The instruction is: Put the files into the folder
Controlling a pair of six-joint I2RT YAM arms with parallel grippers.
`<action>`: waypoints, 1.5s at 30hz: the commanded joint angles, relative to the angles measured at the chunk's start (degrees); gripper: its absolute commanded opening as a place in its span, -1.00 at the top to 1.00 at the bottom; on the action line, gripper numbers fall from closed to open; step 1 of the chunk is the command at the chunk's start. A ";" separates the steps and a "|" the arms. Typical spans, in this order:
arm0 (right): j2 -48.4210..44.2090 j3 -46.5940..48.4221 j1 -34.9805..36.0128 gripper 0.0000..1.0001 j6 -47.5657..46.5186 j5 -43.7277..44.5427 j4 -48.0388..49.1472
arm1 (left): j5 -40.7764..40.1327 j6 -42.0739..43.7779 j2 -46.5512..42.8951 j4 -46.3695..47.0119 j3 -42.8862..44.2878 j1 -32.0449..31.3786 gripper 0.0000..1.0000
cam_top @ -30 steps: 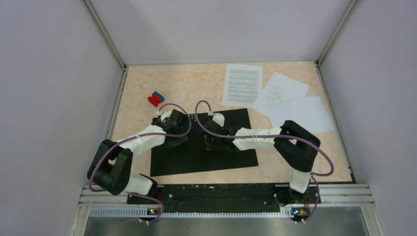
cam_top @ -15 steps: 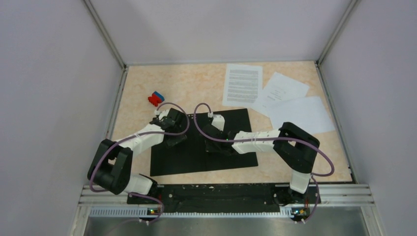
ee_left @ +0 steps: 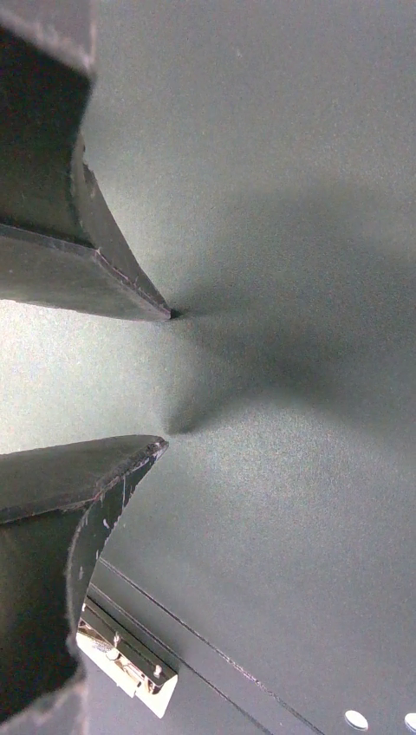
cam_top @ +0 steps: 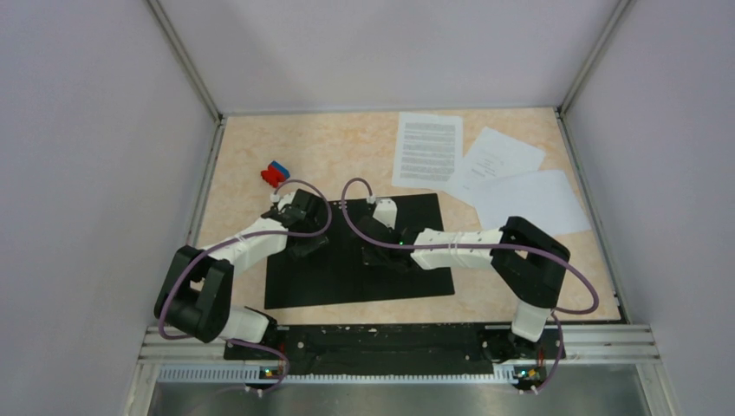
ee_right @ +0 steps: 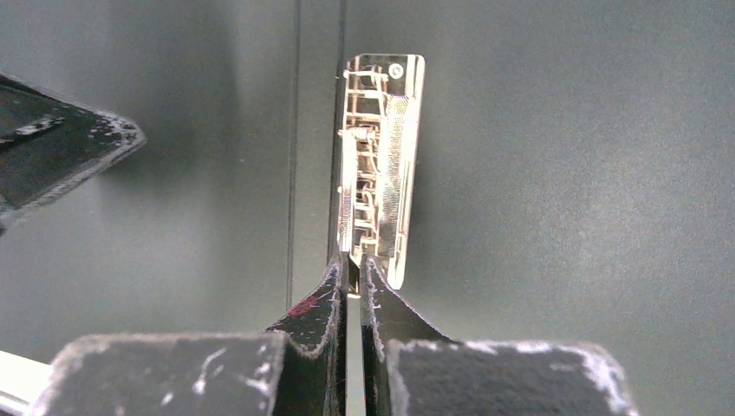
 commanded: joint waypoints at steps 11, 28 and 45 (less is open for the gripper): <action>-2.24 10.27 -2.51 0.35 -7.63 1.54 -14.13 | 0.82 5.98 -0.53 -2.87 2.68 -0.08 -0.16; -13.67 -0.42 -23.74 -0.25 -13.95 -4.08 -9.56 | -0.13 8.66 -1.52 -4.54 6.15 -0.71 -0.27; -23.95 -26.82 -29.73 -0.91 -9.49 -14.67 8.95 | 8.78 13.39 -2.35 -4.34 13.59 -0.40 -0.37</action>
